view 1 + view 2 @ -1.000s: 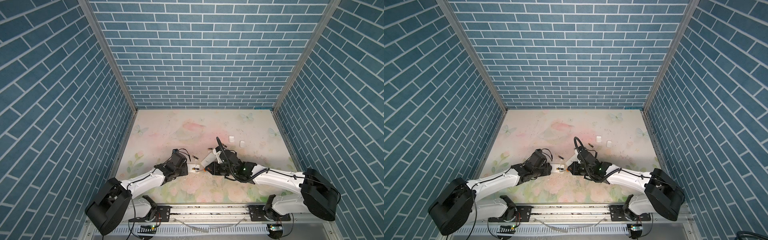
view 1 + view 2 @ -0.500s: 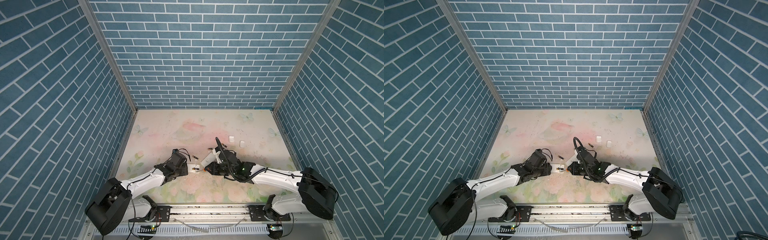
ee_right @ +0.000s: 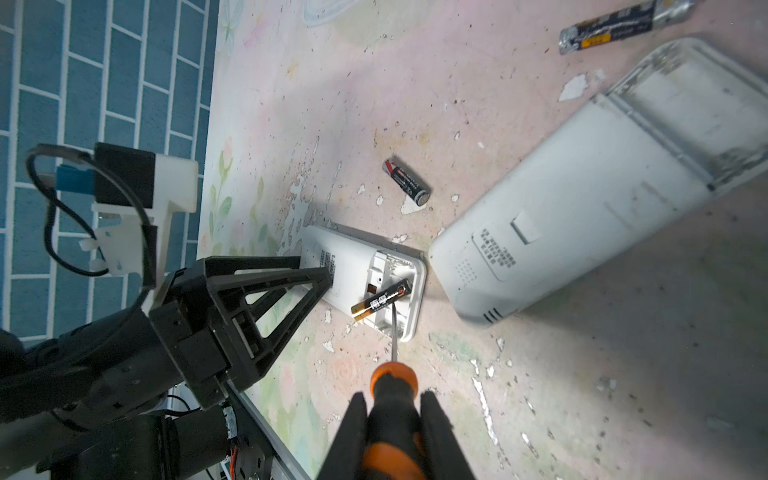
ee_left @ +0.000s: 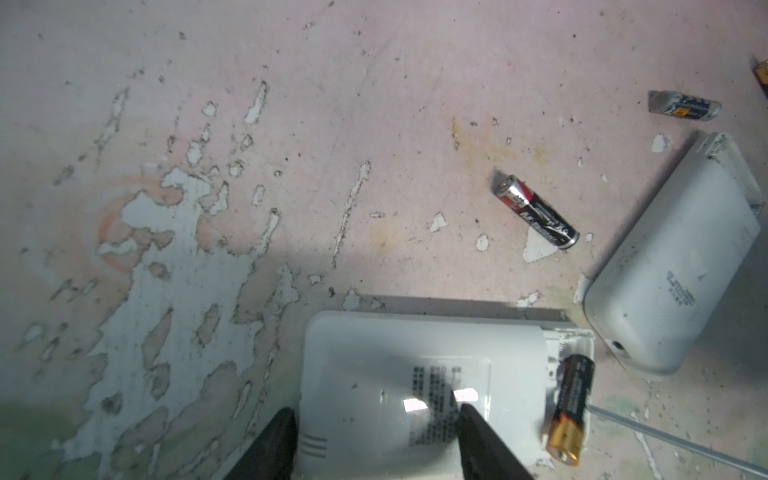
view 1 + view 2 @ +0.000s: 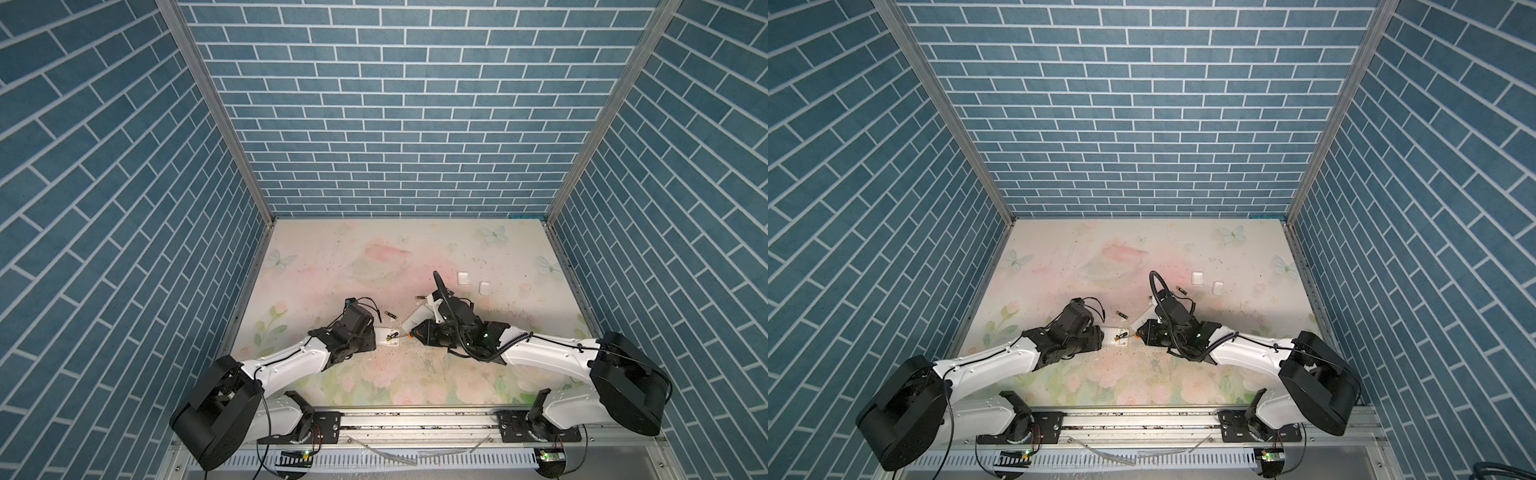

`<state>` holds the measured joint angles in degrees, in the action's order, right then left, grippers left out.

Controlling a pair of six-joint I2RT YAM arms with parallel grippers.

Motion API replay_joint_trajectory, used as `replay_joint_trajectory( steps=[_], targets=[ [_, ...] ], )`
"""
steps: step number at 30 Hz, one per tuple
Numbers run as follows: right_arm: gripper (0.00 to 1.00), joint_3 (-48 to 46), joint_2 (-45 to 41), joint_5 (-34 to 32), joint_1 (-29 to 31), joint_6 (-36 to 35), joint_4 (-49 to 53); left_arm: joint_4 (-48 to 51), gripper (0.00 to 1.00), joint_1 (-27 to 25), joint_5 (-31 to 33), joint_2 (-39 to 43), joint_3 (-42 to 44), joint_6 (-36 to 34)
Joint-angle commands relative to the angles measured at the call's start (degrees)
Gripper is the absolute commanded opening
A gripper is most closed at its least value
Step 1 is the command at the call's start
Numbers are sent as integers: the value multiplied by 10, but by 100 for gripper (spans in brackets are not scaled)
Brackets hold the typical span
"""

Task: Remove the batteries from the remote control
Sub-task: 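Push the screwdriver under the gold battery and lift it out with the right gripper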

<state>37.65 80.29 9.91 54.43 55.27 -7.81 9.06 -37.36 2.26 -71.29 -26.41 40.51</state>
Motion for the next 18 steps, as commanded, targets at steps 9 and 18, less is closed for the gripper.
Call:
replay_joint_trajectory(
  steps=[9, 18],
  targets=[
    [0, 37, 45, 34, -7, 13, -54, 49, 62, 0, -1, -26, 17, -9],
    [0, 43, 26, 27, -19, 10, -29, 39, 62, 0, -7, -33, 17, -8]
  ],
)
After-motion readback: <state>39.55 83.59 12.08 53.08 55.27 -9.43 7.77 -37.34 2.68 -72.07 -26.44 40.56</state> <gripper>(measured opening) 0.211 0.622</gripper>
